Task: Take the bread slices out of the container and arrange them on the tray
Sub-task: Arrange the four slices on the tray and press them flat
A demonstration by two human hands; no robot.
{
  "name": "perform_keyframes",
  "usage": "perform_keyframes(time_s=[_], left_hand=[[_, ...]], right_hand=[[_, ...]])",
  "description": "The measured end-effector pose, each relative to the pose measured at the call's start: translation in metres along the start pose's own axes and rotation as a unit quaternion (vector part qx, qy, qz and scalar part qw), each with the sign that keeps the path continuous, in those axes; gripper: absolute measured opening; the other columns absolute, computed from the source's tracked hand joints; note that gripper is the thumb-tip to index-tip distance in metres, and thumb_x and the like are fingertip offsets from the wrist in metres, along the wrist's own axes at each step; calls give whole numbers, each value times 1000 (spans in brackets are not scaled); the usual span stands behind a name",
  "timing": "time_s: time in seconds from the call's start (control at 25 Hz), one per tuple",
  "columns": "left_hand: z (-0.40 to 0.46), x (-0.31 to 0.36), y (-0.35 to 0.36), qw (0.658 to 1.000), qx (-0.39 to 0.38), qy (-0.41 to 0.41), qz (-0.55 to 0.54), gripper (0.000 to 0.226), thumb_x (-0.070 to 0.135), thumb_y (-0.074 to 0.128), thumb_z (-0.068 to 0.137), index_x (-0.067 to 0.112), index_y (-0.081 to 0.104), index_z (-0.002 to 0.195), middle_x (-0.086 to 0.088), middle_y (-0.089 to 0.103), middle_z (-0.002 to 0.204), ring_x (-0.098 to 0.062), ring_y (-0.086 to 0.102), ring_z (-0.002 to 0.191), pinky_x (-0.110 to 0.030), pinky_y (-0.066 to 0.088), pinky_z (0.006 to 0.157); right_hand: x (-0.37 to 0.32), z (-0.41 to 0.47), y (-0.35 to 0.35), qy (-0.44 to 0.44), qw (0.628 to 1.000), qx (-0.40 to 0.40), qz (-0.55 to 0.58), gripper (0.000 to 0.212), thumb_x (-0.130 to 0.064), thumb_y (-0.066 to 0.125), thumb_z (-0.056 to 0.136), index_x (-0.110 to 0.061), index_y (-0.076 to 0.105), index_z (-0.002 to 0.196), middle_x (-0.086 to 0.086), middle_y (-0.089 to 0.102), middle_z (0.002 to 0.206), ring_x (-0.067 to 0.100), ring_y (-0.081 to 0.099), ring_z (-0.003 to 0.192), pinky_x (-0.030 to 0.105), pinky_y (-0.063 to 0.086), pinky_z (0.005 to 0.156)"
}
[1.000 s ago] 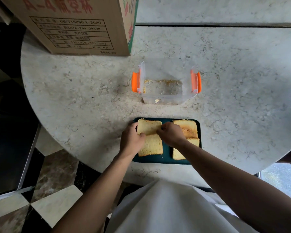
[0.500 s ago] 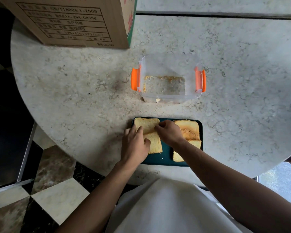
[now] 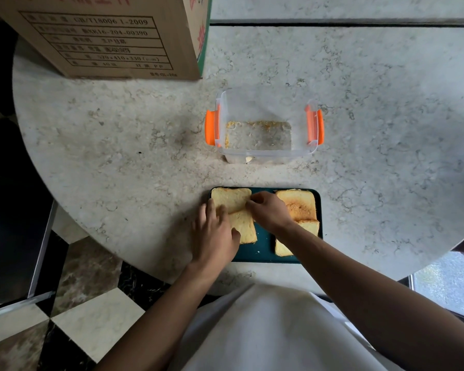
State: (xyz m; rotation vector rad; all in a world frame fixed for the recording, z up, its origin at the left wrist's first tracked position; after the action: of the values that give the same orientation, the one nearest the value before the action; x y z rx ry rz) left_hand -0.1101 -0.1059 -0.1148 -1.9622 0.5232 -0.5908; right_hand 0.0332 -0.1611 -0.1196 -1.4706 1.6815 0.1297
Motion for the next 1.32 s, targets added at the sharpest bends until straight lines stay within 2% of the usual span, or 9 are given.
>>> perform_keyframes(time_s=[0.16,0.28,0.44,0.52,0.72,0.84,1.08,1.24,1.32], left_hand=[[-10,-10,-4,992,61,-16,-111,62,26,65,85,10,45,141,-16,48,142,-33,40,128,-44,35,105],[-19,-21,0,972,48,-83,-213,58,20,66,85,10,47,139,-11,50,123,-29,46,116,-36,40,95],[-24,-20,5,962,14,-87,-260,64,18,63,88,10,40,147,-10,48,129,-26,51,117,-32,42,95],[-27,-19,5,957,16,-97,-272,64,19,63,88,10,40,147,-11,48,131,-27,51,119,-34,43,98],[-35,-16,10,966,3,-99,-240,54,20,63,87,6,48,137,-15,51,123,-32,51,117,-36,41,96],[-39,-12,7,976,27,-79,-200,49,18,62,85,6,50,131,-13,49,115,-31,49,110,-35,42,89],[-44,-4,15,995,7,30,-95,48,9,59,84,8,53,131,-11,47,126,-29,48,117,-38,47,96],[-45,-8,17,997,5,24,-78,47,11,58,86,9,52,132,-11,47,129,-28,46,118,-37,46,95],[-44,-8,16,998,10,28,-54,48,12,58,86,9,50,134,-12,47,131,-28,46,118,-37,45,96]], right_hand=[[5,-11,-1,-21,996,3,-91,27,-25,57,90,-5,72,81,11,72,73,22,59,63,30,42,54],[12,-25,3,-19,995,2,-94,25,-25,59,91,-5,72,86,13,74,79,28,66,71,33,49,59],[17,-39,9,-17,997,3,-79,23,-25,61,90,-7,71,99,11,77,91,27,69,79,40,59,73],[23,-44,12,-14,997,-1,-76,21,-26,61,89,-8,71,94,11,78,90,28,71,81,43,60,76],[33,-50,18,15,995,-29,-90,28,-26,58,88,-6,76,83,12,77,78,26,70,72,32,52,61],[34,-52,21,18,995,-9,-95,26,-28,59,89,-7,74,92,10,75,79,26,69,75,35,55,65],[36,-53,24,31,996,-17,-76,29,-29,60,88,-14,64,113,2,69,86,15,65,71,30,51,61],[32,-51,28,31,997,-30,-63,40,-30,61,90,-13,61,125,5,72,97,14,67,75,23,49,54],[31,-51,30,32,997,-37,-52,43,-30,61,90,-12,60,128,7,74,101,18,70,81,26,53,59]])
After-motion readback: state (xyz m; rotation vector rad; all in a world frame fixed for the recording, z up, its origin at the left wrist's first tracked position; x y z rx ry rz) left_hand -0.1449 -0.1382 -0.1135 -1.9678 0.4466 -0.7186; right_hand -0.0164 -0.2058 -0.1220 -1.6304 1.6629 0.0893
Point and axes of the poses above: each hand's wrist, its own z-axis towards the middle knuckle, its own y-axis out of the palm, x = y × z, the point moved 4 cm from there along z, towards the middle knuckle
